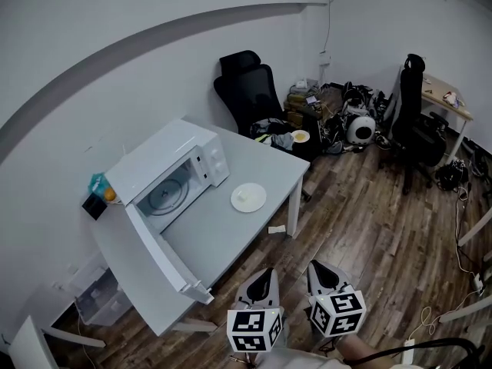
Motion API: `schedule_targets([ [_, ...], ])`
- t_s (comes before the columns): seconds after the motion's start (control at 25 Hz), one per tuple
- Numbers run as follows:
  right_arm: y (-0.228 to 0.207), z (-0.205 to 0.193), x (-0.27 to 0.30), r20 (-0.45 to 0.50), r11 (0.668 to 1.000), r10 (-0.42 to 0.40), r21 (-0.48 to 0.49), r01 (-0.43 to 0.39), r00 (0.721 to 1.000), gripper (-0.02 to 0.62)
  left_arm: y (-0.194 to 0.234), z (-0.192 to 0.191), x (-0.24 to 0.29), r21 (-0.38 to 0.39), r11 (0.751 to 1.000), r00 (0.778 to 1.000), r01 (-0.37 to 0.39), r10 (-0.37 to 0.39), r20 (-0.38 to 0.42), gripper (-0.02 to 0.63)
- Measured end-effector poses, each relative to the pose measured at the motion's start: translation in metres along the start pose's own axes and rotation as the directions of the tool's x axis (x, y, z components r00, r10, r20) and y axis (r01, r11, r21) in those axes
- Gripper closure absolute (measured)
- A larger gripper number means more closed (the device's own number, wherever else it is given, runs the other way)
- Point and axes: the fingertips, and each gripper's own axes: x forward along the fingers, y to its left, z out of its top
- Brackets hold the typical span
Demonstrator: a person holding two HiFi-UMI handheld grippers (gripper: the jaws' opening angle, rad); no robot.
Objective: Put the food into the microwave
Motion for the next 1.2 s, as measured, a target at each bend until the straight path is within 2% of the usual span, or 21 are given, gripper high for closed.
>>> schedule_targets([
  [0.64, 0.001, 0.054, 0.136, -0.021, 0.996, 0.082, -0.039, -0.083, 0.996, 0.580, 0.074, 0.051, 0.107, -0.026, 0.999, 0.999, -0.038, 0.038, -0.001, 0.603],
  [1.2, 0.019, 0.075, 0.226, -0.080, 0.985, 0.146, -0.081, -0.153, 0.986, 0.580, 0.143, 0.073, 0.160, -0.091, 0.991, 0.995, -0.098, 0.098, -0.001, 0.603],
])
